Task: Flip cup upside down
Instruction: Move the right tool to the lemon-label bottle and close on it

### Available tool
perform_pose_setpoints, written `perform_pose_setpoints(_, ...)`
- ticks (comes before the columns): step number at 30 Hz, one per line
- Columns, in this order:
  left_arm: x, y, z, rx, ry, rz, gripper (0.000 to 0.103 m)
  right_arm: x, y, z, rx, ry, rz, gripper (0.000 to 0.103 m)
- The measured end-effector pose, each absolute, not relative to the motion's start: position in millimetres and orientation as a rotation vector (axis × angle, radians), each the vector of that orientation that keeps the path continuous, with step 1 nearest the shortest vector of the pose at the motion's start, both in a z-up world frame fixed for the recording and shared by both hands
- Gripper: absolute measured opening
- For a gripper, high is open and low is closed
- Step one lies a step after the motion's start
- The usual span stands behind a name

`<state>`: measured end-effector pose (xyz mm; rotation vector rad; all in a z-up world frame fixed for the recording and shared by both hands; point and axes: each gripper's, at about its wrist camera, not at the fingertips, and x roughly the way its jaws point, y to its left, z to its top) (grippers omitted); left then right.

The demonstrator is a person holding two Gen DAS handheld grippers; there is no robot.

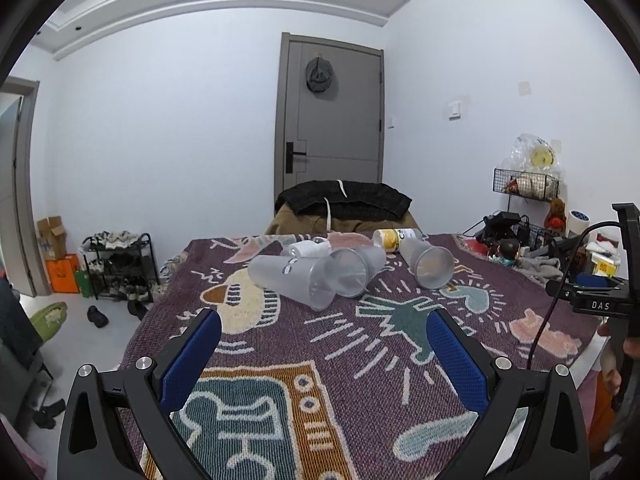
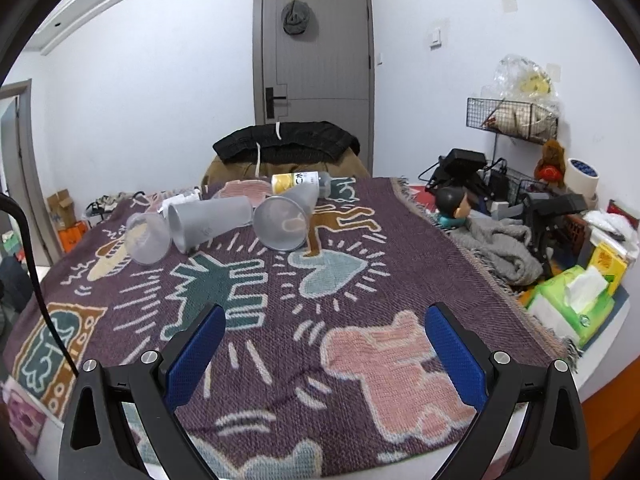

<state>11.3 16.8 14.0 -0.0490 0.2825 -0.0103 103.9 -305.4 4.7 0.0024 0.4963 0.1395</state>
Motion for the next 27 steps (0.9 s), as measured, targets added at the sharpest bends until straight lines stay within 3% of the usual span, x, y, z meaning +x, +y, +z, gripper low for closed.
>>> perform_pose_setpoints(17, 56, 38, 51, -0.095, 0.22, -0.011, 0.103, 179, -290, 56, 0.024, 0.439, 0.203, 0.101)
perform_pose_setpoints(27, 95, 54, 58, -0.086, 0.264, 0.019, 0.103, 233, -254, 88, -0.249, 0.412, 0.243, 0.101)
